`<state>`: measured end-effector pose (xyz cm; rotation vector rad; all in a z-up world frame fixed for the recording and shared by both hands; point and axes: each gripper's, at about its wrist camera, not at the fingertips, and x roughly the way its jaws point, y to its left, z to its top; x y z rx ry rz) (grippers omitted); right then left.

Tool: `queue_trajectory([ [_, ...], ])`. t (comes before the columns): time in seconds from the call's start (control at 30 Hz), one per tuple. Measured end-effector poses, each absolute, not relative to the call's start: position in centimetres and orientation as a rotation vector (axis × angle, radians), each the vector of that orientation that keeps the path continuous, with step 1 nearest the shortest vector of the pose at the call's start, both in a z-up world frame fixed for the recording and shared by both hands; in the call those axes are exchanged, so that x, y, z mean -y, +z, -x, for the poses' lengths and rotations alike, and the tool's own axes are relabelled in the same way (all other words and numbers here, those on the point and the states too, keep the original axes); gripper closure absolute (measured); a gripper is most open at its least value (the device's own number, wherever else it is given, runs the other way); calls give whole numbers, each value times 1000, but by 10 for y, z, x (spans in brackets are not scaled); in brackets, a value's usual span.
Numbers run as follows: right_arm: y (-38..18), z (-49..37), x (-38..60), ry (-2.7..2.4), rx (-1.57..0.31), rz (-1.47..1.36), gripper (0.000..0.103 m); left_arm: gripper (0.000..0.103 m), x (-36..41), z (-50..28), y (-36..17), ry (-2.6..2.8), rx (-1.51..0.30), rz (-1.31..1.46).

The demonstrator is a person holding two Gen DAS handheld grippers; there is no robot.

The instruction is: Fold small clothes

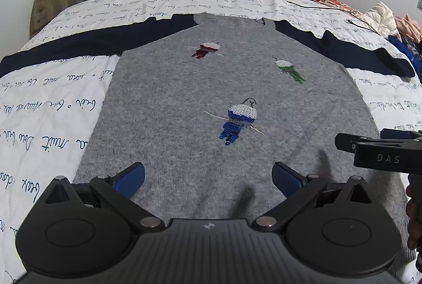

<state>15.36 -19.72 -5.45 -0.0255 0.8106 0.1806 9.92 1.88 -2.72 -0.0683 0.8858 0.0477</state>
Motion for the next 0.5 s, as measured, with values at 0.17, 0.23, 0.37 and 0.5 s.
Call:
queue_trajectory([
  [0.17,-56,-163,199,177,-816,23,0,0,-23,-104,-28,54,-886,77],
  [0.23,-56,-165,200,175,-816,26,0,0,-24,-107,-28,58,-887,74],
  [0.37,-56,-171,198,178,-815,38,0,0,-25,-111,-28,60,-886,73],
  [0.5,-55,-178,197,188,-810,41,0,0,-24,-117,-26,63,-880,67],
])
